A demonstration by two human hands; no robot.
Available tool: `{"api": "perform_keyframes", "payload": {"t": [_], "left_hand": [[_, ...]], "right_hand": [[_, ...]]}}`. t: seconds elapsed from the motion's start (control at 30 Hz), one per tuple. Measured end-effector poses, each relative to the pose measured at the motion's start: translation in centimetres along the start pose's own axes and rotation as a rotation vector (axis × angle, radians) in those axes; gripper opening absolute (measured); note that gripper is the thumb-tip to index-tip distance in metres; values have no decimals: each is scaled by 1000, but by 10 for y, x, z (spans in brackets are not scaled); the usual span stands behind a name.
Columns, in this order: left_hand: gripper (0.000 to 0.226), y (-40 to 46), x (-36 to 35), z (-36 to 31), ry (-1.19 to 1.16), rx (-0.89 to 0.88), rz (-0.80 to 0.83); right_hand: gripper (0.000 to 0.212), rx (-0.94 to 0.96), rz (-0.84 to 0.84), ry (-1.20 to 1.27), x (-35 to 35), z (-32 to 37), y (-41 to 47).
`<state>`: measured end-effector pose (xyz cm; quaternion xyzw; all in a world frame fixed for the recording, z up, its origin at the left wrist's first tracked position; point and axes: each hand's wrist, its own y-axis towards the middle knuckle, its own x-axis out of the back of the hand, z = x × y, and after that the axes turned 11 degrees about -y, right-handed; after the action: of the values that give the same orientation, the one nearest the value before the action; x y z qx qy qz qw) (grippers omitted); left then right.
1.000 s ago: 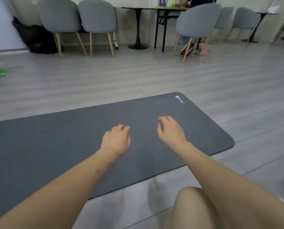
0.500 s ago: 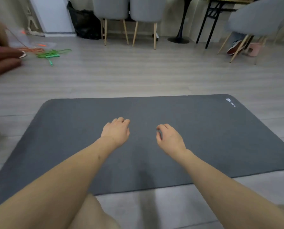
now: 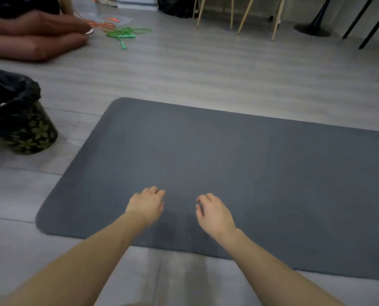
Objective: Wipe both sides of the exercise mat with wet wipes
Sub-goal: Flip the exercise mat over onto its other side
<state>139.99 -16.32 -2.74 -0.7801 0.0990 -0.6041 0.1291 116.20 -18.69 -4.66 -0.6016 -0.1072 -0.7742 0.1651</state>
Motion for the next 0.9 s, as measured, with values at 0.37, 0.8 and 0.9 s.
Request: {"api": "perform_keyframes", "payload": {"t": [0.37,0.8,0.9], "left_hand": [[66,-46,-105,117,-270,148,147],[55,-57,-95,127,-222,102,156],[63,-63,-81,129,-217,129,51]], "right_hand": [[53,339,271,-89,-110,55,-1],[24,436,-18,-243,-115,59,-7],[4,347,-86,-184,-89,55,6]]}}
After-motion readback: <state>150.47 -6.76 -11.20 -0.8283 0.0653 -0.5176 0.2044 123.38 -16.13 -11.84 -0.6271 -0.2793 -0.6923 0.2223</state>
